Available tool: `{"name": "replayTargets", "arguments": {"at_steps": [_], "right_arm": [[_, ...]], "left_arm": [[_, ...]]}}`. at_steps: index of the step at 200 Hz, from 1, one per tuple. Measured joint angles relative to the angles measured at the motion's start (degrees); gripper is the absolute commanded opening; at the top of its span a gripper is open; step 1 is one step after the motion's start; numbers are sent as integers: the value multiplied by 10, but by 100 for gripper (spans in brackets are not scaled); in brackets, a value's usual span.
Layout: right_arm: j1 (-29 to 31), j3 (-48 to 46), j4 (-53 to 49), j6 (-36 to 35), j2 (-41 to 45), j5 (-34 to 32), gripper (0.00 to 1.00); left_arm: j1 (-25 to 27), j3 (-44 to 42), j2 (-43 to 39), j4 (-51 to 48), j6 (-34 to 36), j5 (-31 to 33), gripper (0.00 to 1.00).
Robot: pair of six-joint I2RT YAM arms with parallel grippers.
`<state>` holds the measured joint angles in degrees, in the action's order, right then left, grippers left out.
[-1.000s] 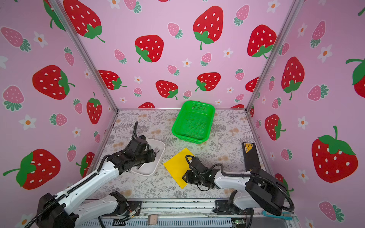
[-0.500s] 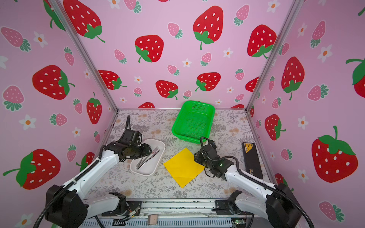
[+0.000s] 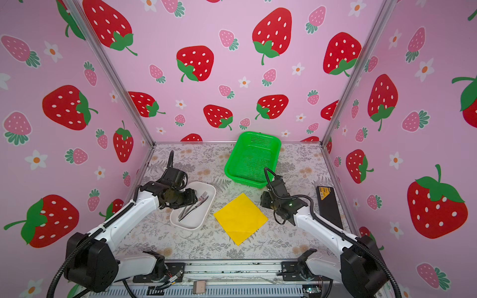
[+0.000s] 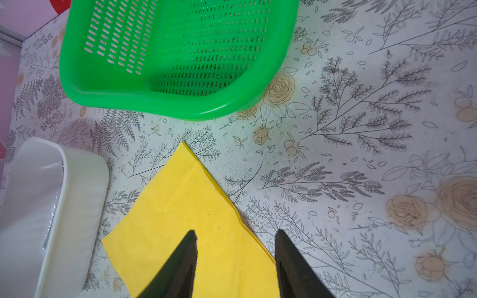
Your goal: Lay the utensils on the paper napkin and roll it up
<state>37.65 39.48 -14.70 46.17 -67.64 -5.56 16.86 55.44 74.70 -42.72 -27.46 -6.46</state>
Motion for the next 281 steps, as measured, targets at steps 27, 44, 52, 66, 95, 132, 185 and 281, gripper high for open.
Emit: {"name": "replayTargets", "arguments": {"at_steps": [27, 44, 52, 66, 95, 132, 185, 281], "right_arm": [[0, -5, 7, -2, 3, 2, 51], [0, -19, 23, 5, 13, 8, 51], [0, -26, 30, 10, 17, 10, 51], [-1, -35, 44, 19, 22, 19, 51], [-1, -39, 64, 35, 23, 34, 51], [-1, -39, 69, 41, 23, 43, 51], [-1, -39, 70, 49, 31, 44, 51], [-1, -53, 70, 67, 61, 47, 55]], "left_arm": [[0, 0, 18, -9, 7, -4, 59], [0, 1, 35, -13, 13, -18, 57], [0, 1, 44, -14, 18, -23, 55], [0, 5, 61, -19, 24, -30, 54], [0, 28, 107, -28, 45, -32, 50], [0, 69, 162, -40, 75, -3, 45], [0, 121, 243, -45, 117, 32, 41], [-5, 172, 330, -54, 169, 69, 38]]}}
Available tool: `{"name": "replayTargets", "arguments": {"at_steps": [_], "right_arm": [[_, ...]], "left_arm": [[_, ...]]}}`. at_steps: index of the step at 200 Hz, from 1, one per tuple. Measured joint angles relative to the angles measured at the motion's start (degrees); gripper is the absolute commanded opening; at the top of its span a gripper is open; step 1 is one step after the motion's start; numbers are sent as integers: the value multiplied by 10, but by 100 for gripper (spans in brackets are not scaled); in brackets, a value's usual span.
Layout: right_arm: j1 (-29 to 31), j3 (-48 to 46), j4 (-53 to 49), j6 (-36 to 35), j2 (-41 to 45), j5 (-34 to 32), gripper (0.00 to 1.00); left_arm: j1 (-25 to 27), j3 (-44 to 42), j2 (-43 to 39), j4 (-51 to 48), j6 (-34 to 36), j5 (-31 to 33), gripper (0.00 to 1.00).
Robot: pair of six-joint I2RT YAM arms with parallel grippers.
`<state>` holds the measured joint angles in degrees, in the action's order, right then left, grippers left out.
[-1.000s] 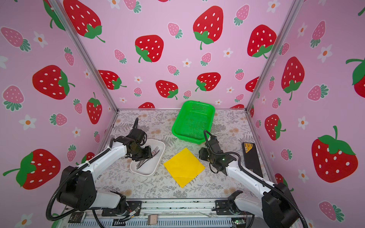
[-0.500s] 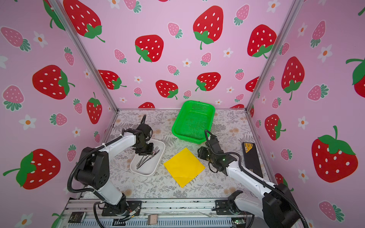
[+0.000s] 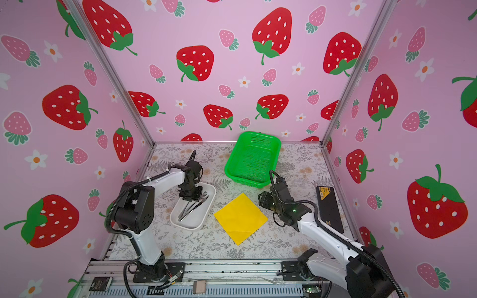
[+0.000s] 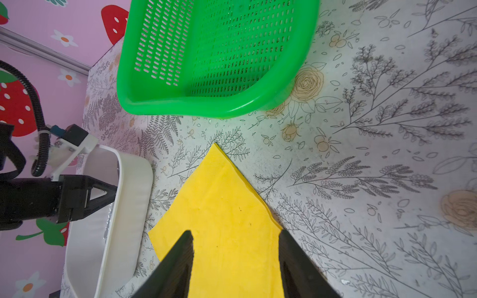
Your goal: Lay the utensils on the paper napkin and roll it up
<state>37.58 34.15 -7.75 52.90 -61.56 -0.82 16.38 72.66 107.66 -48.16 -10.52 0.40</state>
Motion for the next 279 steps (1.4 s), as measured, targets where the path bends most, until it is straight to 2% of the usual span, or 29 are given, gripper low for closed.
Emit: {"name": "replayTargets", "arguments": {"at_steps": [36, 108, 128, 152, 192, 230, 255, 279], "right_arm": [[0, -18, -3, 13, 12, -2, 55], [0, -18, -7, 15, 14, -7, 55], [0, -18, -10, 15, 20, -8, 55], [0, -19, -11, 16, 29, -9, 55], [0, -23, -13, 19, 36, -10, 55], [0, -28, -15, 24, 36, -10, 56], [0, -28, -15, 26, 36, -10, 56], [0, -28, -15, 26, 36, -10, 56]], "left_arm": [[0, 9, 16, 2, 2, -5, 35], [0, 12, 21, 6, -23, -15, 20], [0, -2, 11, 20, -39, -21, 20], [0, -26, -5, 31, -56, -20, 27], [-2, -41, -18, 25, -71, -5, 30], [-12, -54, -31, 15, -76, -1, 26], [-21, -62, -37, 17, -84, -13, 21], [-23, -75, -45, 24, -94, -26, 21]]}}
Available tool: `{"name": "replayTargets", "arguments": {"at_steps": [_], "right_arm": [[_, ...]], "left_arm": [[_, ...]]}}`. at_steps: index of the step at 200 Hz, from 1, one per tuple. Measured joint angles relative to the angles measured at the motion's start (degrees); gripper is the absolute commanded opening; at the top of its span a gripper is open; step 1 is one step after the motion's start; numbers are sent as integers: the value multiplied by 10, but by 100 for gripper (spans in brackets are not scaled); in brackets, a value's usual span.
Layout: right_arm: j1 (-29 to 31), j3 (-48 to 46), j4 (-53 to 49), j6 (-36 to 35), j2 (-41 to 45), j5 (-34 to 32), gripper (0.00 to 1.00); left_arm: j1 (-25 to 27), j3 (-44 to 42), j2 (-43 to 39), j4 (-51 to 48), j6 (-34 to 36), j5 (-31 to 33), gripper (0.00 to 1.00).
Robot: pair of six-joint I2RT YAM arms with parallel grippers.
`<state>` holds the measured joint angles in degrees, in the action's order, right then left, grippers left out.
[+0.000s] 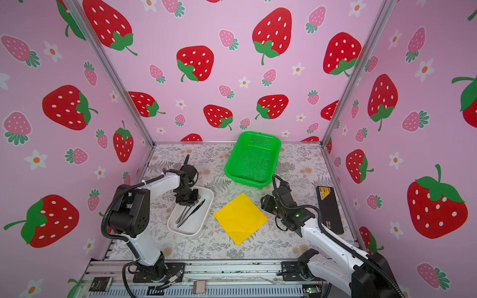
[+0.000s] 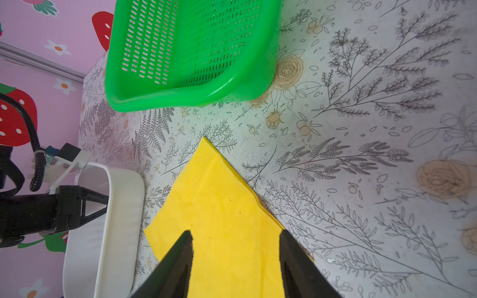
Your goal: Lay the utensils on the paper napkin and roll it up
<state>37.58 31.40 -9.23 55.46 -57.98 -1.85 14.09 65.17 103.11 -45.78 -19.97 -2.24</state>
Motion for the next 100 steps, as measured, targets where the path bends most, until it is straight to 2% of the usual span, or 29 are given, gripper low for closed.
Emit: {"name": "replayTargets", "arguments": {"at_steps": [19, 44, 59, 100], "right_arm": [[0, 0, 0, 0, 0, 0, 56], [0, 0, 0, 0, 0, 0, 56], [0, 0, 0, 0, 0, 0, 56], [0, 0, 0, 0, -9, 0, 56]], "left_arm": [[-1, -2, 0, 7, -5, -3, 27], [-2, -6, -1, 13, -10, -3, 28], [-2, -12, -7, 15, -10, -1, 34], [-2, -88, -90, 59, -15, 6, 40]]}}
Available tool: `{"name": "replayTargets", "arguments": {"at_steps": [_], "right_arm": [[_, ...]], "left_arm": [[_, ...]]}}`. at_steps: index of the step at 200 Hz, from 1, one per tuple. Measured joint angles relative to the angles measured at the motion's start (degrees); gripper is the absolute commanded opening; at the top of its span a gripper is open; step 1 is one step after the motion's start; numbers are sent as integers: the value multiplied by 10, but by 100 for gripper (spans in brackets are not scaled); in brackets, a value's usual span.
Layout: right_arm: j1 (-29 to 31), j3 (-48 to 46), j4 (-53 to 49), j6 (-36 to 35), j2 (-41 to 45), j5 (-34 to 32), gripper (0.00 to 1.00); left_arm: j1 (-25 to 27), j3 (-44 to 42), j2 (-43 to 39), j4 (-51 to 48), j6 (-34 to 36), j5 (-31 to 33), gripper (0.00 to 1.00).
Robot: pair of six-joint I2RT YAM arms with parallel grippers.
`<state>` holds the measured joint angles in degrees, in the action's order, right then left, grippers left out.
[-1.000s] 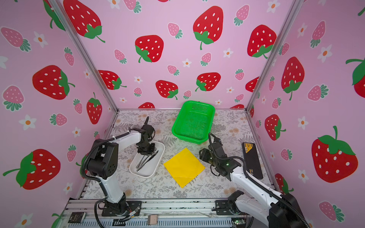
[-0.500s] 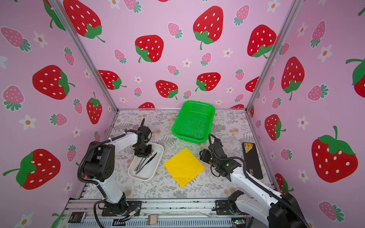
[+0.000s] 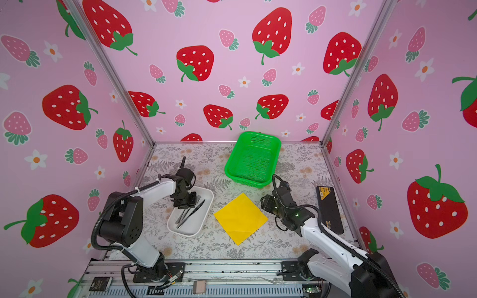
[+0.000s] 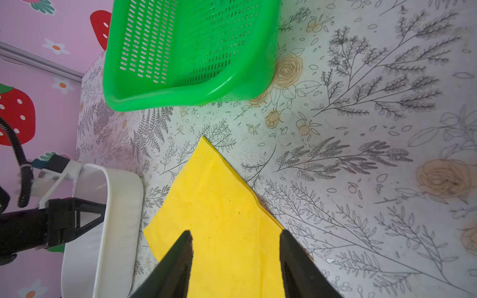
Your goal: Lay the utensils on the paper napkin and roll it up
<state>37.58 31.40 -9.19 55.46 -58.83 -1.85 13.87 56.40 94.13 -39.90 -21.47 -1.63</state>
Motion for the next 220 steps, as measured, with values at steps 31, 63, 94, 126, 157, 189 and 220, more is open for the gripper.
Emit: {"name": "replayTargets", "arguments": {"at_steps": [31, 63, 94, 126, 157, 189, 220], "right_arm": [[0, 0, 0, 0, -16, 3, 56], [0, 0, 1, 0, -19, 5, 56], [0, 0, 1, -2, -23, 7, 56], [0, 0, 1, -2, -23, 9, 56], [0, 0, 1, -2, -23, 9, 56], [0, 0, 1, -2, -22, 9, 56], [0, 0, 1, 0, -17, 9, 56]], "left_arm": [[1, -38, -41, 32, -10, 25, 41], [2, -55, -34, 58, -16, 26, 39], [7, -65, -29, 87, -19, 22, 35], [7, -67, -25, 105, -24, 24, 24], [7, -61, -15, 113, -41, 25, 15], [14, -54, -7, 114, -59, 18, 9], [26, -51, -4, 118, -86, 13, 13]]}}
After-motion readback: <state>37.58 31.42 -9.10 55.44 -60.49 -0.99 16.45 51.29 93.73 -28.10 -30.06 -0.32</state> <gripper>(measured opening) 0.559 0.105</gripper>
